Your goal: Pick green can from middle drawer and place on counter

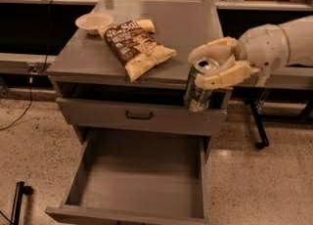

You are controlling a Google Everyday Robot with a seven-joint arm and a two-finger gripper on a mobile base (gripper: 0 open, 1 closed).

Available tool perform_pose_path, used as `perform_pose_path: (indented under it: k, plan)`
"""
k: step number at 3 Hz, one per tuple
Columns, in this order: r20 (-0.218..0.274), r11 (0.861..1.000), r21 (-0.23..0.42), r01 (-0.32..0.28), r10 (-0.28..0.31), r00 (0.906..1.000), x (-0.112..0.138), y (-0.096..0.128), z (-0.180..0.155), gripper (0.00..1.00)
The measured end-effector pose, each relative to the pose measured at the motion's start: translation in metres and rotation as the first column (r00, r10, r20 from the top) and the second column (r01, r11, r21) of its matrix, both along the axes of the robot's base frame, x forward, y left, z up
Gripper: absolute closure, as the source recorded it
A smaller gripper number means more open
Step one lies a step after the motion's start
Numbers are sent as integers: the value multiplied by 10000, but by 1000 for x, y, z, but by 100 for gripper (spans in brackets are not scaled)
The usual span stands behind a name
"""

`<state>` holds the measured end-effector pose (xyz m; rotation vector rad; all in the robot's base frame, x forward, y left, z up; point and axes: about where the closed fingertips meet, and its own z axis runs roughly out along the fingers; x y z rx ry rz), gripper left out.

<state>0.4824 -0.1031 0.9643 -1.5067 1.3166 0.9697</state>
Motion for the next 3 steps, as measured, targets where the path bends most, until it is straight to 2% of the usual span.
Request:
perform_pose_path:
  k: [1, 2, 3]
  plan:
    - [-195, 9980, 206, 597, -593, 9980, 49, -8, 8, 100]
    - [-372, 9866, 483, 1557, -1540, 9874, 91, -18, 8, 100]
    - [-336, 9575, 750, 2784, -2766, 9604, 132, -25, 9, 100]
